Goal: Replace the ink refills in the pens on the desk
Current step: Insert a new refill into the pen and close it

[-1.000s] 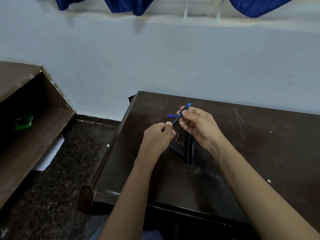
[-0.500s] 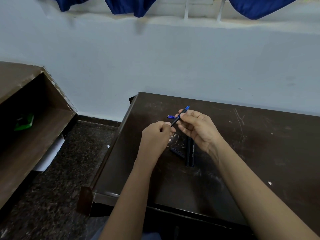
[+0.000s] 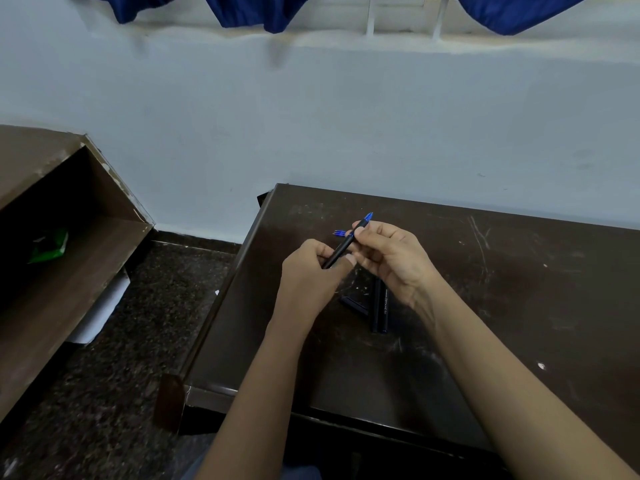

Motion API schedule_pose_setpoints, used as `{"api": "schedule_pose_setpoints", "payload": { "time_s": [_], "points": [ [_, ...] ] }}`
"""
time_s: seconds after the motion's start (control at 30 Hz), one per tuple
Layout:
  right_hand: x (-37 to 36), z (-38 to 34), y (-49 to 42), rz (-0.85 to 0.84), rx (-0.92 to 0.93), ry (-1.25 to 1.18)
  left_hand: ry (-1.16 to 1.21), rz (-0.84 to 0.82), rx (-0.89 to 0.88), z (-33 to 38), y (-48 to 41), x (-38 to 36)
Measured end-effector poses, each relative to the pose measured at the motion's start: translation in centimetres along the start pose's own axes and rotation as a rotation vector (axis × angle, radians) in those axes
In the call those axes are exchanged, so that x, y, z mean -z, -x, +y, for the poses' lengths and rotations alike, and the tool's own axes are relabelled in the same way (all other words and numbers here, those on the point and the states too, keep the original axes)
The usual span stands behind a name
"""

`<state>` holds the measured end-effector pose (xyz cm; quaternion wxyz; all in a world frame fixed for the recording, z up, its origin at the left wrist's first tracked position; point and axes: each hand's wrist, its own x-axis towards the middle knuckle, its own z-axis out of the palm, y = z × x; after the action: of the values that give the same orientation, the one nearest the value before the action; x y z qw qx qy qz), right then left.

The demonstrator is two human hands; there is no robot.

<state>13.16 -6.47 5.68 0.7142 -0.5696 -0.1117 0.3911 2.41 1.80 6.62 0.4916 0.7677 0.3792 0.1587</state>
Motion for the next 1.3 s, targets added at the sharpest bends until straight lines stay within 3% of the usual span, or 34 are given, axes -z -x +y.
{"api": "schedule_pose_setpoints", "payload": {
  "time_s": [0.13,0.33,0.47,0.67,0.83,0.97,1.13,1.3],
  "points": [
    [-0.10,-0.04,0.08,-0.014,0.007,-0.024,-0.030,-0.027,0.067,0.48,-0.13,-0.08],
    [-0.04,0.01,0.14,-0.021,0.005,0.017,-0.009,0.026,-0.012,-0.12,0.04,0.01],
    [-0.16,-0.01,0.16,-0.027,0.007,0.011,0.006,-0.001,0.060,0.27,-0.21,-0.15],
    [-0.23,0.04,0.23,-0.024,0.003,0.026,0.013,0.043,-0.017,-0.38,-0.10,-0.07],
    [-0.25,0.04,0.27,-0.024,-0.001,0.021,-0.017,-0.030,0.032,0.05,-0.15,-0.02],
    [-0.30,0.01,0.34,-0.033,-0.001,0.033,-0.031,0.013,-0.017,-0.39,-0.19,-0.01],
    [-0.37,0.03,0.37,-0.035,0.004,0.027,0.062,-0.093,0.112,-0.01,-0.23,-0.36],
    [-0.40,0.08,0.37,-0.033,0.000,0.056,0.056,-0.064,0.056,-0.36,-0.11,-0.11]
  ]
}}
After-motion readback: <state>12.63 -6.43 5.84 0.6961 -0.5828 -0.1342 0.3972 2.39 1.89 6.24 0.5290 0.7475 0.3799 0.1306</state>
